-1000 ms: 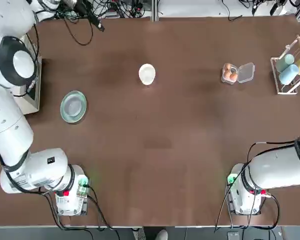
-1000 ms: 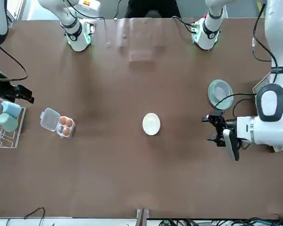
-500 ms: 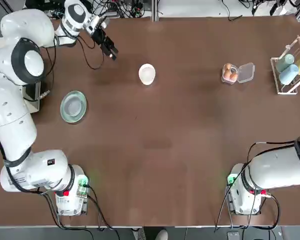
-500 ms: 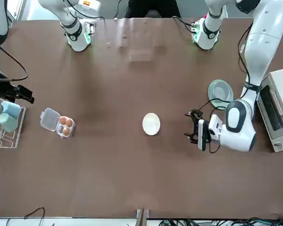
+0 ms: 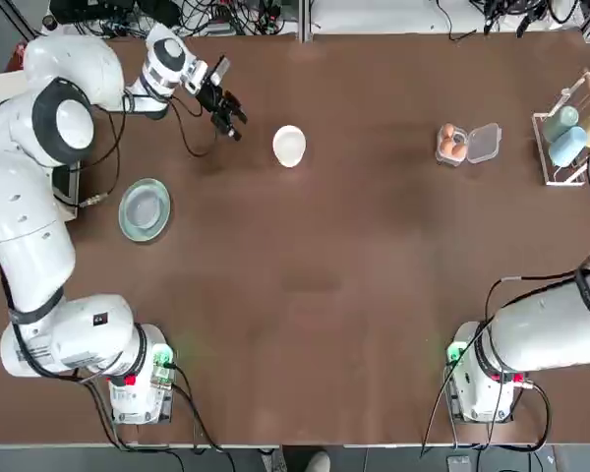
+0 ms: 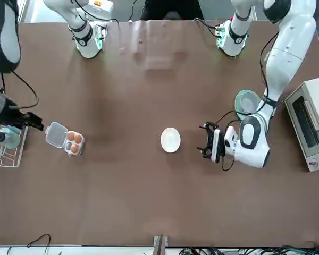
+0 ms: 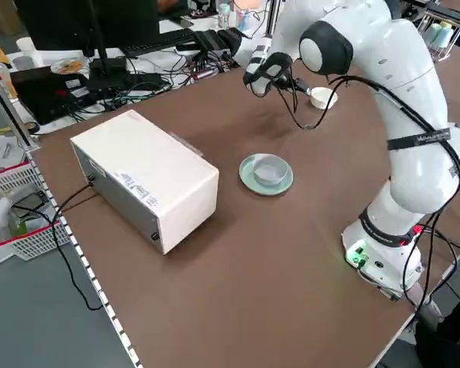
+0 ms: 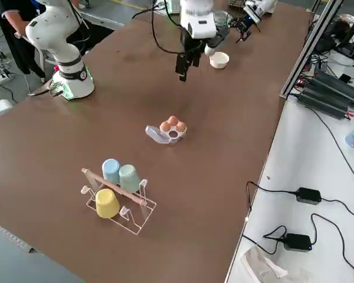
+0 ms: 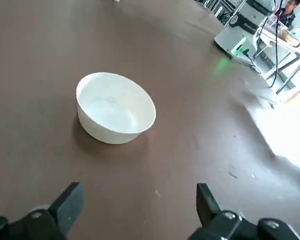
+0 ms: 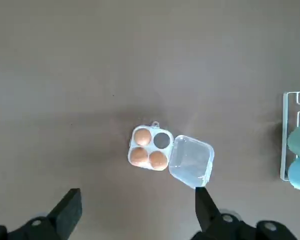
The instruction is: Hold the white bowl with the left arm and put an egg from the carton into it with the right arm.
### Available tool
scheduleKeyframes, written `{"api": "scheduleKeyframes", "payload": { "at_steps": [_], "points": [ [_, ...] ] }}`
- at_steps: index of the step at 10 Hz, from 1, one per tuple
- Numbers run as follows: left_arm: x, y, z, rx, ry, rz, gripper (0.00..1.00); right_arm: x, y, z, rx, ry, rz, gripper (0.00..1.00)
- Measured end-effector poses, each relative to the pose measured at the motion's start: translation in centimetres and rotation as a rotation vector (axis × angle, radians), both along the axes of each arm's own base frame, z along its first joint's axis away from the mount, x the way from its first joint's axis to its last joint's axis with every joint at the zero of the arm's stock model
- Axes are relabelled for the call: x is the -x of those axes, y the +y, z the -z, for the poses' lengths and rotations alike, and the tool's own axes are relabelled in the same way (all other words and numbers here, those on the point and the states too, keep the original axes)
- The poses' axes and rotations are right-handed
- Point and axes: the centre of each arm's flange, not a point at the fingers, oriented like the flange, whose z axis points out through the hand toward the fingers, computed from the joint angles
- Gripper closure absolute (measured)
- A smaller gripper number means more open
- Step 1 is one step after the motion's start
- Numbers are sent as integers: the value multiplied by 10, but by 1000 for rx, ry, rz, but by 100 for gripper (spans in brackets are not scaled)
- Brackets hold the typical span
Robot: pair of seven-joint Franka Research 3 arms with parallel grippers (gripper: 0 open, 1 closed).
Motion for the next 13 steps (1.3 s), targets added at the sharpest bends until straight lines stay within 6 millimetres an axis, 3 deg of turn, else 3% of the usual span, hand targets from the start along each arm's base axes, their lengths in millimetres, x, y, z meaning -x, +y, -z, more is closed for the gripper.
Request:
{"api": "scheduleKeyframes", "payload": {
  "at_steps": [3, 5, 7, 9, 11, 13],
  "points": [
    [0, -18, 3, 40, -6, 23, 0, -36, 2, 103, 24, 29, -3, 0],
    [2, -41, 1, 69, -60, 39, 0, -47, 5, 151, 33, 34, -8, 0],
    [-5, -43, 8, 105, -241, 79, 0, -53, 4, 185, 42, -1, -9, 0],
    [-2, -48, 22, 106, -294, 94, 0, -50, -4, 218, 44, -13, -6, 0],
    [8, -59, 39, 124, -298, 70, 0, -42, -16, 234, 30, -7, -3, 0],
    [18, -72, 48, 124, -291, 60, 0, -27, -15, 254, -6, -29, 31, 0]
  ]
}}
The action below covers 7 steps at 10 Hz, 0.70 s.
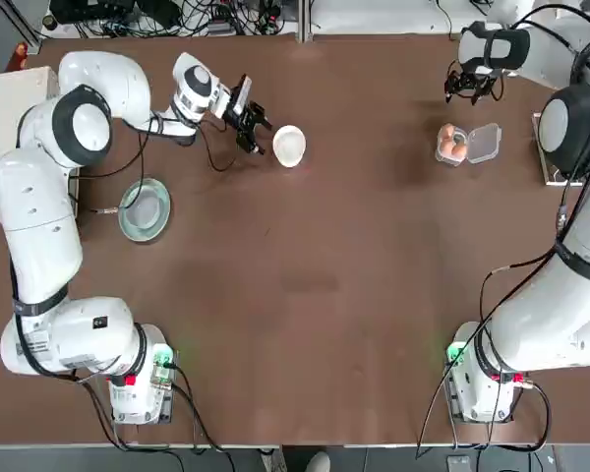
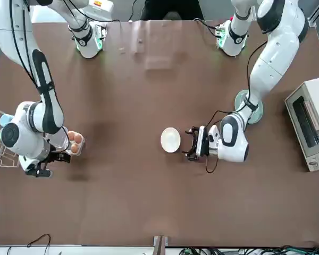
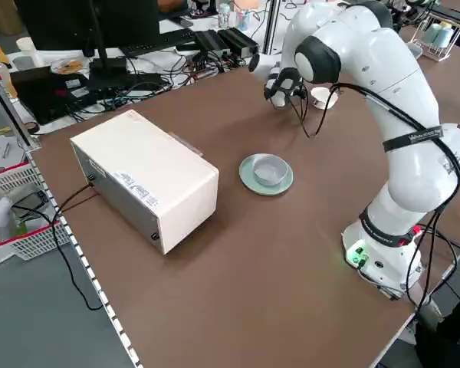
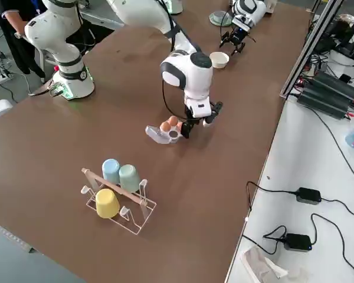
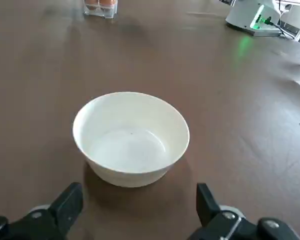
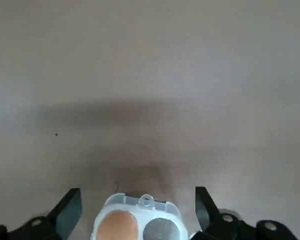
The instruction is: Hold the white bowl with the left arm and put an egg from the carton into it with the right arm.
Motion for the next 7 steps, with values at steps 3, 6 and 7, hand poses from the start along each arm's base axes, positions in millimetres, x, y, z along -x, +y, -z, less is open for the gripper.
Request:
{"api": "scheduleKeyframes", "payload": {
  "at_steps": [3, 6, 7],
  "points": [
    [6, -6, 6, -1, -39, 14, 0, 17, 8, 14, 1, 5, -9, 0],
    [8, -7, 13, 16, -66, 8, 0, 29, 7, 21, 4, 30, -18, 0],
    [10, -11, 16, 22, -58, 2, 0, 32, 8, 22, 6, 35, -21, 0]
  ]
}}
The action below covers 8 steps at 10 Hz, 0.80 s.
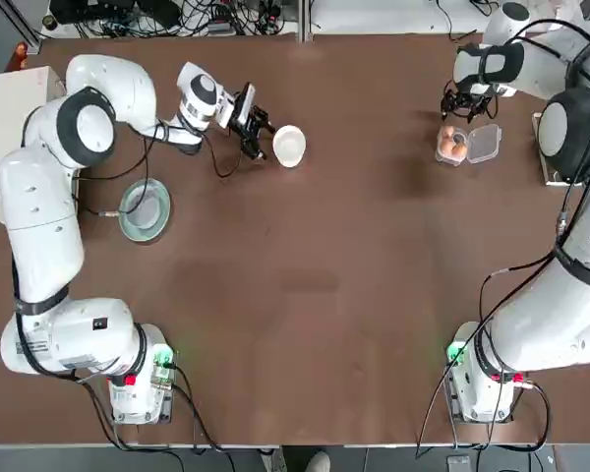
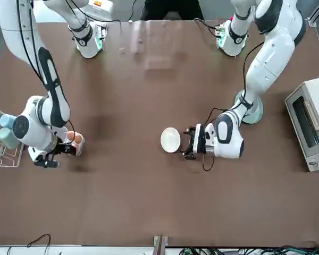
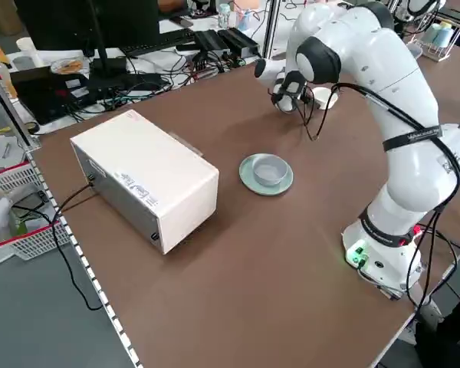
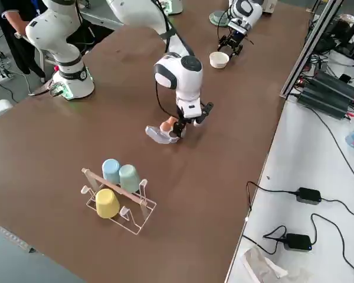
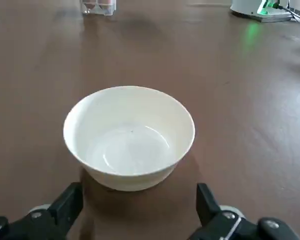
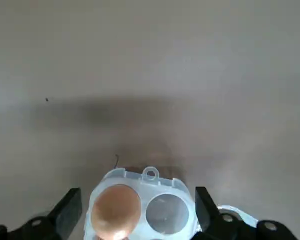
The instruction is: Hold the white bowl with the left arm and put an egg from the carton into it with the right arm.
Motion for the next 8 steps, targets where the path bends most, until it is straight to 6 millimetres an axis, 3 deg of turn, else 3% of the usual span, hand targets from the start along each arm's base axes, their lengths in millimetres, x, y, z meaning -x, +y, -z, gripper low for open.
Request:
{"api": "scheduleKeyframes", "payload": {
  "at_steps": [4, 8],
  "points": [
    [6, -12, 6, 7, 12, -16, 0, 5, 14, 5, -1, 11, -20, 0],
    [6, -12, 7, 10, 17, -23, 0, 12, 13, 8, 0, 12, -17, 1]
  ]
}}
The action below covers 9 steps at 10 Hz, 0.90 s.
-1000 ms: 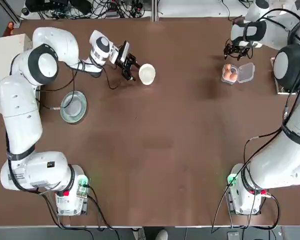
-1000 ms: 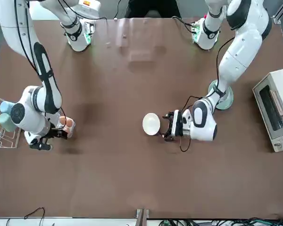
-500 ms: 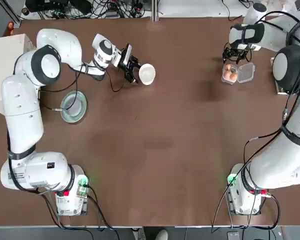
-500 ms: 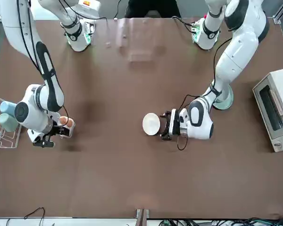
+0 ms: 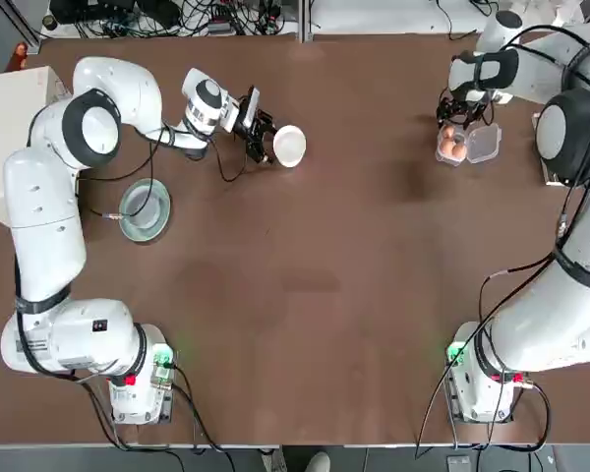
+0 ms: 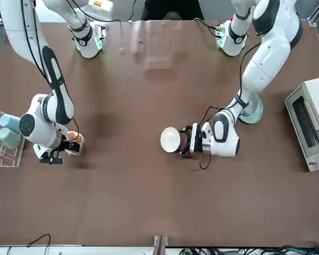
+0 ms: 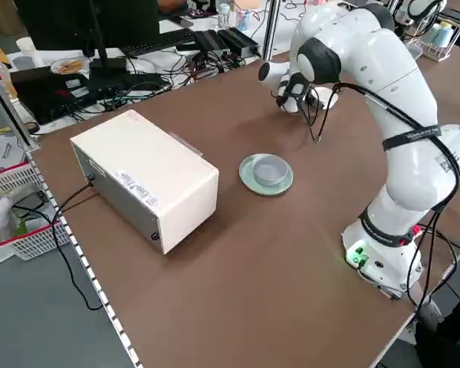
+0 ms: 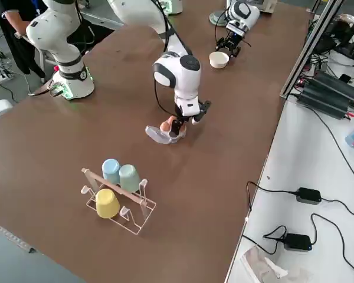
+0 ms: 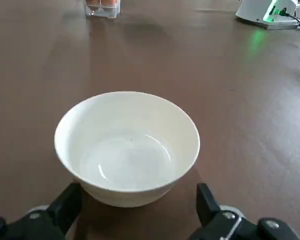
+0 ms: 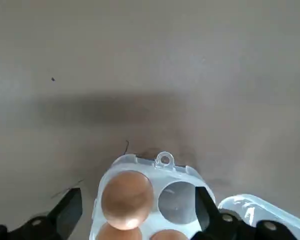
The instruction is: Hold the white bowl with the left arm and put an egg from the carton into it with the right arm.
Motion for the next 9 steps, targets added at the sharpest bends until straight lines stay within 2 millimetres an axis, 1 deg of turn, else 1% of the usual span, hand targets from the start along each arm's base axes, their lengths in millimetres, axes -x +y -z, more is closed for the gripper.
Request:
{"api": "scheduleKeyframes", "payload": {
  "at_steps": [2, 3, 9],
  "points": [
    [0, 0, 1, 3, 1, -3, 0, -1, 1, -1, 1, -10, -2, 4],
    [0, 1, 1, 9, -2, -4, 0, -1, 1, -2, 2, -20, -1, 7],
    [-2, 6, 3, 34, -1, -33, 0, 6, -2, 8, 9, -40, 5, 7]
  ]
}}
